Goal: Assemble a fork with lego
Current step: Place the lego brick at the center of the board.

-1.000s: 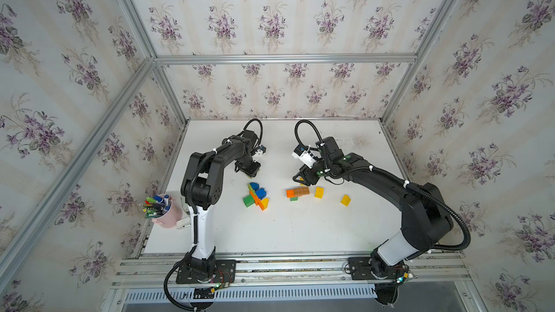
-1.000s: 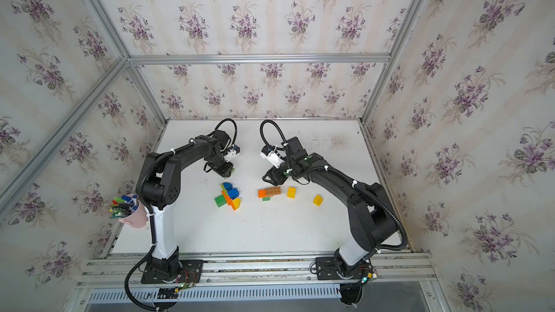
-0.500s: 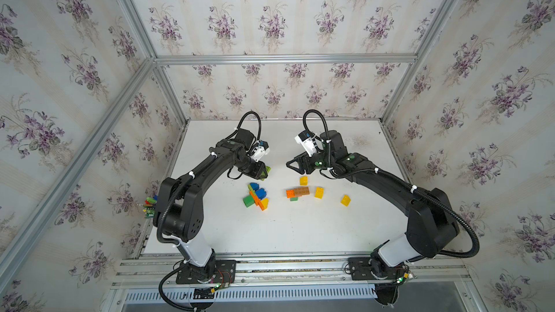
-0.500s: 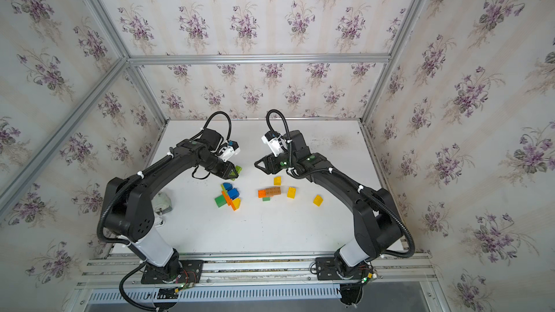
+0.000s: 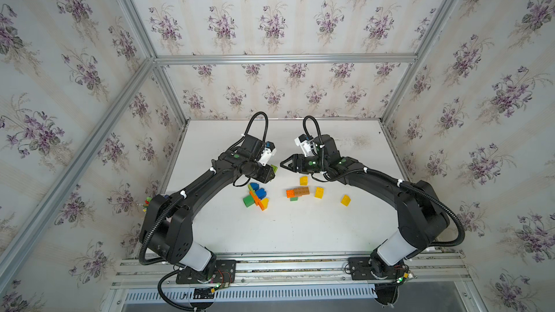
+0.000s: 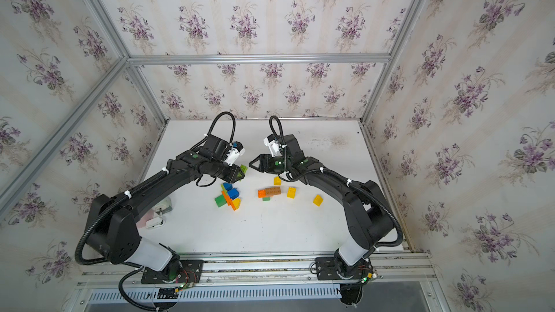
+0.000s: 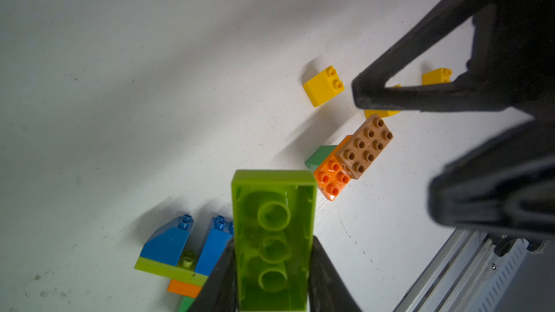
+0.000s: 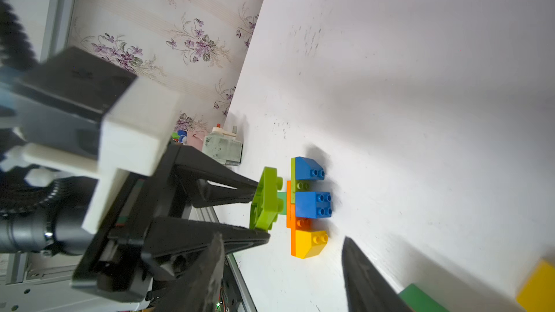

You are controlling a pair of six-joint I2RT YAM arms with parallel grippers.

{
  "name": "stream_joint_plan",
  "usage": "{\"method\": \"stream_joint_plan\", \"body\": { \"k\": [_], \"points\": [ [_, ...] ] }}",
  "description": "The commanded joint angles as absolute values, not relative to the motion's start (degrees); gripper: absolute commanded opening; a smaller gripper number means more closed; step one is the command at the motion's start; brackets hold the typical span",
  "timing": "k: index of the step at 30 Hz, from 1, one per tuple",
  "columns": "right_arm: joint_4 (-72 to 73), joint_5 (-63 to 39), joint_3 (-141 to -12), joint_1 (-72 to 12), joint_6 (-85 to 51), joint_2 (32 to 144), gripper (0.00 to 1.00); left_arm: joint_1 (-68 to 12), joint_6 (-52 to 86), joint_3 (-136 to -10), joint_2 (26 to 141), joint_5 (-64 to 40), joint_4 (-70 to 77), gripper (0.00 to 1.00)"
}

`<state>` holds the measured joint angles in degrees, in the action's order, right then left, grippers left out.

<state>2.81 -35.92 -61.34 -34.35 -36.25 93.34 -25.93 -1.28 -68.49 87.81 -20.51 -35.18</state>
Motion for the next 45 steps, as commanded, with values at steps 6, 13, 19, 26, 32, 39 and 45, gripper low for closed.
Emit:
{"method": "stream_joint_plan", "body": {
  "k": [6, 13, 19, 26, 32, 39, 45],
  "points": [
    [8.82, -37.4, -62.61, -36.1, -41.92, 96.15, 0.6, -27.58, 0.35, -67.9, 86.85, -18.99, -33.05, 0.35],
    [8.86, -35.98, -63.08, -36.21, -41.99, 98.2, 0.51, -27.88, 1.95, -65.75, 84.47, -19.29, -31.42, 0.36],
    [10.46, -37.6, -64.47, -37.12, -43.15, 100.05, 0.41, -28.21, 1.89, -65.48, 84.77, -19.69, -31.79, 0.36],
    [10.2, -39.31, -64.52, -37.44, -44.03, 101.15, 0.27, -28.39, 2.29, -64.54, 84.11, -18.57, -30.65, 0.38],
    [8.89, -40.16, -64.83, -37.95, -44.25, 101.68, 0.22, -28.39, 1.78, -64.92, 84.63, -17.91, -30.8, 0.38],
    [8.78, -40.52, -65.43, -38.5, -44.63, 102.39, 0.2, -28.41, 1.53, -65.01, 85.36, -18.46, -30.41, 0.39],
    [7.11, -39.23, -66.42, -38.42, -43.26, 102.27, 0.14, -28.3, 1.86, -63.84, 84.52, -18.29, -30.13, 0.42]
  ]
}}
